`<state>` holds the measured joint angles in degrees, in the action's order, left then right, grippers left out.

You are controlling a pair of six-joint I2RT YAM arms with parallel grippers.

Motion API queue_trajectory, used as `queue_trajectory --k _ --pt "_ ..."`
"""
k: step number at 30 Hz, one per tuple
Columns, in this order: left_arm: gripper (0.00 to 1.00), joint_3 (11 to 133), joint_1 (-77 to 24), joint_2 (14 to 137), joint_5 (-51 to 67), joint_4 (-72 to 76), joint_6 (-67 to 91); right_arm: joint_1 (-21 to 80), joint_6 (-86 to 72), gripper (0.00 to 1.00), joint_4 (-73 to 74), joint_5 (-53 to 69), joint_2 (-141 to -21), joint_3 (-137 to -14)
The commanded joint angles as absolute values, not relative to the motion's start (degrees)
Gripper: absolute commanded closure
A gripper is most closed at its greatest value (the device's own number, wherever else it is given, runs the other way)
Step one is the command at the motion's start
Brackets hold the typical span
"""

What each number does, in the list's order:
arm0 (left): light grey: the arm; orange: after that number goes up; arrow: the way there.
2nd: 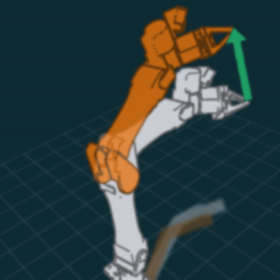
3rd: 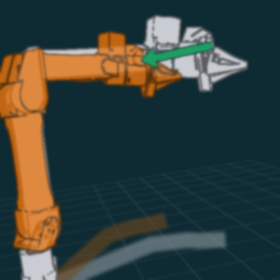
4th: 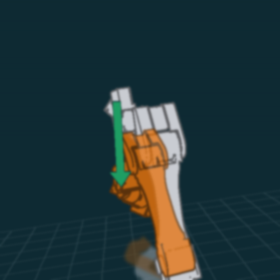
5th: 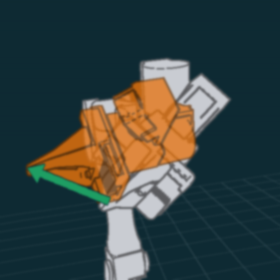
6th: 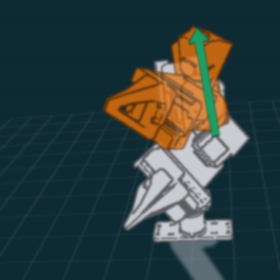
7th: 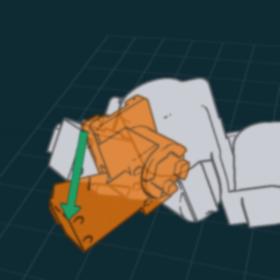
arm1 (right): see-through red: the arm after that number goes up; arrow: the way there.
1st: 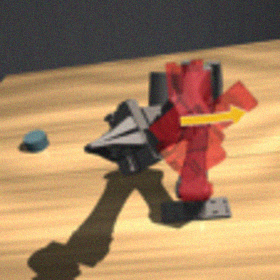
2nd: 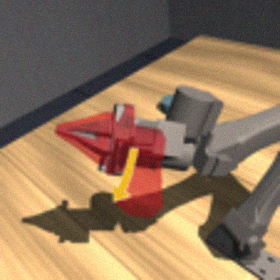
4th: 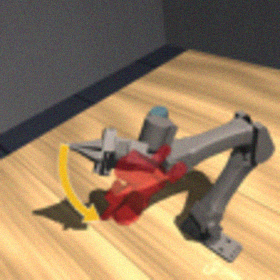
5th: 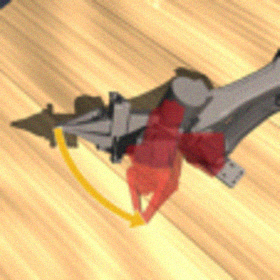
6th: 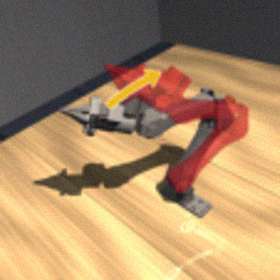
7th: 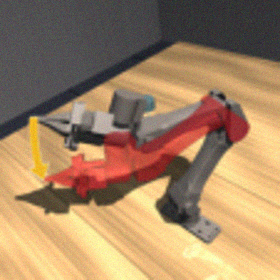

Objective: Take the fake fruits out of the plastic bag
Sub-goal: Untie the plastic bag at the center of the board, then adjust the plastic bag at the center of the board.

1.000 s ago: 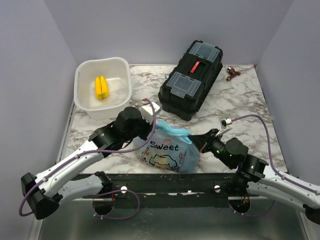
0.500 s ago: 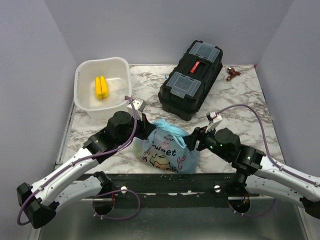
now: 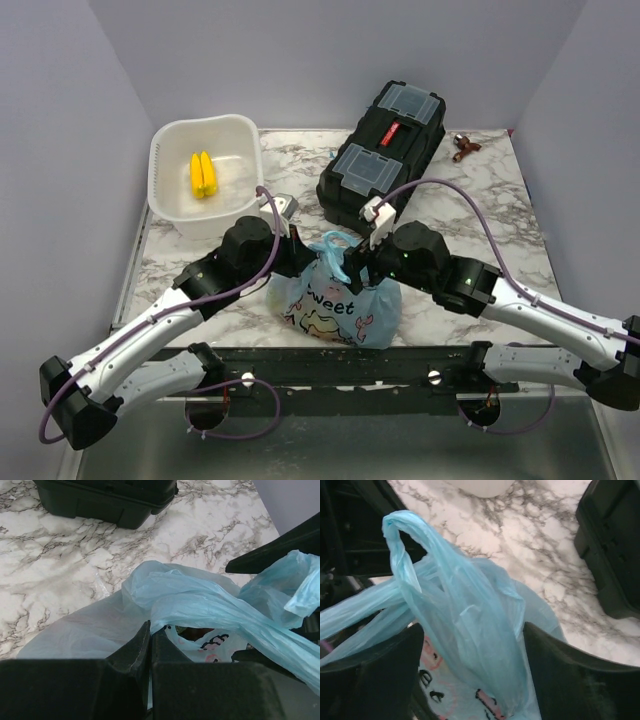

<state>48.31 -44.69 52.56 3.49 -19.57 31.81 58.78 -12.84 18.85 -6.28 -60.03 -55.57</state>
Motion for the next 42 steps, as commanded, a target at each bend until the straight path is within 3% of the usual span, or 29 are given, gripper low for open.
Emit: queue_trajectory --k 1,2,5,6,9,14,17,21,23,29,32,36,40,42 --pt "1.00 48.3 -44.5 50.2 4.0 -20.3 33.7 58.7 -15.5 0.37 14.1 -15.5 -60.0 -55.3" --pt "1.00 48.0 -44.5 49.5 3.4 -20.5 34.0 58.7 -18.5 0.57 13.4 -18.4 -59.6 -54.2" --pt "1.00 46.1 -44.4 46.8 1.9 -18.8 34.8 58.8 -27.7 0.88 12.3 -25.9 -57.6 -50.4" --pt "1.00 45.3 -44.4 45.8 1.0 -18.2 35.3 58.7 -31.0 0.92 12.2 -28.1 -56.3 -49.0" --pt "1.00 43.3 -44.3 43.7 0.5 -16.5 36.4 58.7 -39.9 0.96 7.8 -31.5 -49.4 -41.5" --pt "1.00 41.6 -44.2 41.4 1.9 -14.5 33.7 58.7 -45.0 0.97 -3.7 -27.3 -41.1 -31.7" --pt "0.85 42.7 -44.2 40.9 4.9 -15.5 29.2 58.8 -44.2 0.97 -5.4 -24.8 -40.2 -31.2" --pt "0.48 46.8 -44.2 41.2 7.6 -20.1 20.9 58.7 -42.9 0.97 -5.0 -21.9 -41.6 -32.3" --pt "0.38 49.6 -44.4 42.0 8.0 -24.4 16.6 58.8 -42.4 0.99 -4.6 -20.7 -42.3 -32.5" --pt "0.29 57.3 -51.3 45.1 10.0 -35.0 3.6 58.8 -41.0 0.99 -2.5 -20.2 -44.7 -34.0" --pt "0.26 59.1 -58.8 48.5 0.9 -37.4 -0.5 58.7 -40.4 0.99 -2.2 -20.4 -44.7 -34.2" --pt "0.19 59.8 -70.5 54.9 -23.0 -35.6 -8.8 58.7 -41.2 0.99 -1.3 -21.5 -44.0 -33.9" --pt "0.18 62.0 -76.0 63.6 -40.6 -31.0 -15.7 58.7 -41.8 0.99 -0.3 -22.3 -42.9 -33.4" --pt "0.18 62.5 -77.2 66.4 -43.9 -26.9 -18.6 58.7 -42.4 0.99 -0.1 -22.8 -42.4 -33.5"
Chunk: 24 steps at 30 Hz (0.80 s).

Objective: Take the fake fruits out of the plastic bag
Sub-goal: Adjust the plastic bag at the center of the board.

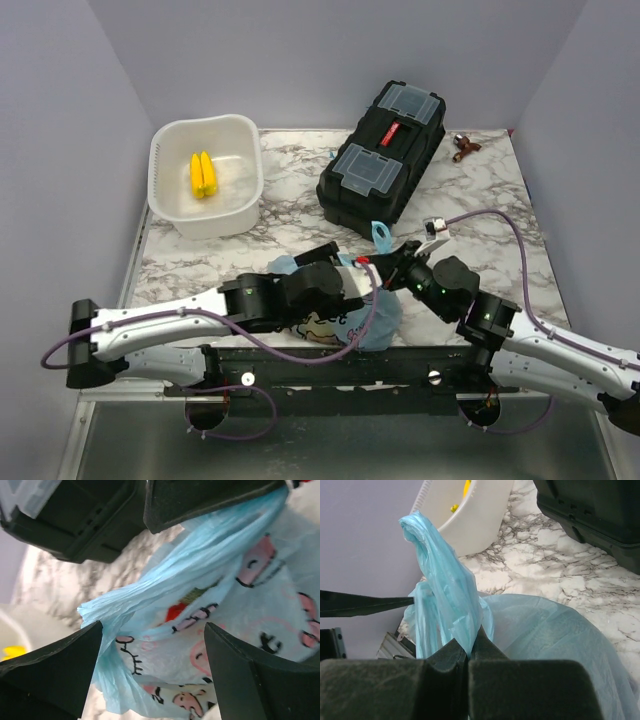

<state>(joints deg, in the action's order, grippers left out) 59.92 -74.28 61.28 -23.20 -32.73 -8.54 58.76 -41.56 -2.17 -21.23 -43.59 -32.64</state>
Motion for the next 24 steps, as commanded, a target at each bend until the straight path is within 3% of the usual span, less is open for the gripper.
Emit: queue_trajectory --k 1,6,10,15,20,24 --pt "0.17 62.5 -77.8 67.6 -45.2 -23.8 -19.6 58.7 -42.5 0.99 1.3 -22.9 -42.1 -33.5" --pt "0.23 64.8 -79.5 71.7 -46.3 -19.1 -19.6 58.7 -43.4 0.99 2.5 -23.1 -40.6 -33.3" --pt "0.37 65.3 -79.9 72.9 -48.7 -16.9 -18.7 58.7 -43.9 0.99 3.2 -23.2 -39.9 -33.0" --pt "0.77 68.1 -79.0 71.1 -49.8 -18.7 -9.9 58.7 -44.1 0.99 3.3 -23.6 -40.6 -32.9" --pt "0.98 72.1 -70.1 65.3 -39.7 -29.4 8.7 58.7 -43.1 0.99 3.9 -23.9 -43.0 -34.4" --pt "1.00 68.7 -57.0 55.5 -26.3 -29.5 20.4 58.7 -41.4 0.99 12.9 -30.2 -46.8 -40.0"
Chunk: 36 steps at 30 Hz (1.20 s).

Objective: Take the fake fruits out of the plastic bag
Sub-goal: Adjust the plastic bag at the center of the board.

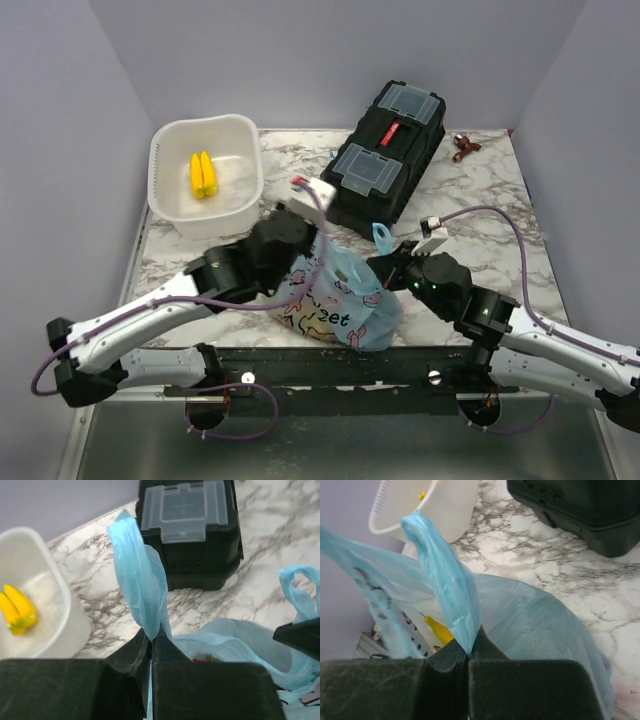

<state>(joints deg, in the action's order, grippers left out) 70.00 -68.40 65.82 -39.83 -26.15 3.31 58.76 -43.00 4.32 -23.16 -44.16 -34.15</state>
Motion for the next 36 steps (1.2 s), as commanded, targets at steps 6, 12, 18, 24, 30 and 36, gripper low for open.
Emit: queue_trajectory --k 6,12,18,24,30,36 --pt "1.00 62.6 -41.4 41.8 -11.7 -25.3 28.0 58.5 -35.9 0.99 24.6 -44.4 -49.6 -50.0" --pt "1.00 69.7 -36.1 45.8 -2.8 -29.9 26.8 58.4 -26.3 0.99 24.3 -45.8 -55.7 -62.3" --pt "1.00 77.1 -34.7 50.5 -0.1 -32.5 25.2 58.2 -20.7 0.99 25.7 -48.4 -61.3 -72.0" --pt "1.00 70.2 -33.9 50.4 3.7 -31.5 26.9 58.2 -25.6 0.99 24.4 -46.7 -55.3 -61.3" --pt "1.00 69.7 -30.2 51.8 8.0 -32.7 27.9 58.2 -29.5 0.99 26.8 -46.0 -55.1 -56.9" --pt "1.00 78.0 -29.4 55.2 12.5 -34.2 26.5 58.2 -22.3 0.99 25.4 -48.1 -59.2 -66.0"
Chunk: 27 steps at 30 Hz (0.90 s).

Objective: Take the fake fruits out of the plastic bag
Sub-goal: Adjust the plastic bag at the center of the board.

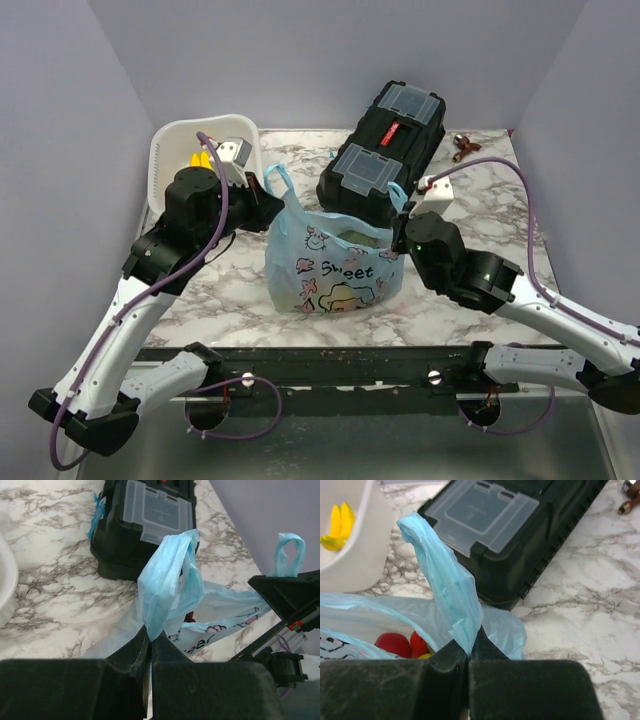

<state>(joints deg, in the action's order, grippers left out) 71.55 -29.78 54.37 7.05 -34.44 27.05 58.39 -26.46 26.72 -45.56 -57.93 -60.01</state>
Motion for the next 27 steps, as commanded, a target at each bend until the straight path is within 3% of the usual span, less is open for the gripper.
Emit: queue_trajectory --k 1,8,17,21,27 --pt "1.00 78.5 -29.4 55.2 12.9 -34.2 26.5 58.2 -21.5 0.99 25.1 -48.3 -59.5 -66.9" --pt "1.00 70.8 -29.3 51.6 12.5 -32.6 27.9 58.2 -24.6 0.98 23.7 -45.5 -56.7 -62.9" --pt "1.00 57.9 -29.3 45.8 18.3 -30.9 31.7 58.2 -36.9 0.78 31.8 -37.8 -53.5 -49.6" --pt "1.00 57.4 -29.3 44.6 18.9 -31.3 31.9 58.1 -36.0 0.56 35.0 -37.5 -51.7 -51.7" --pt "1.00 59.8 -29.3 45.5 18.8 -31.6 30.5 58.2 -24.4 0.11 36.7 -36.1 -52.4 -61.8"
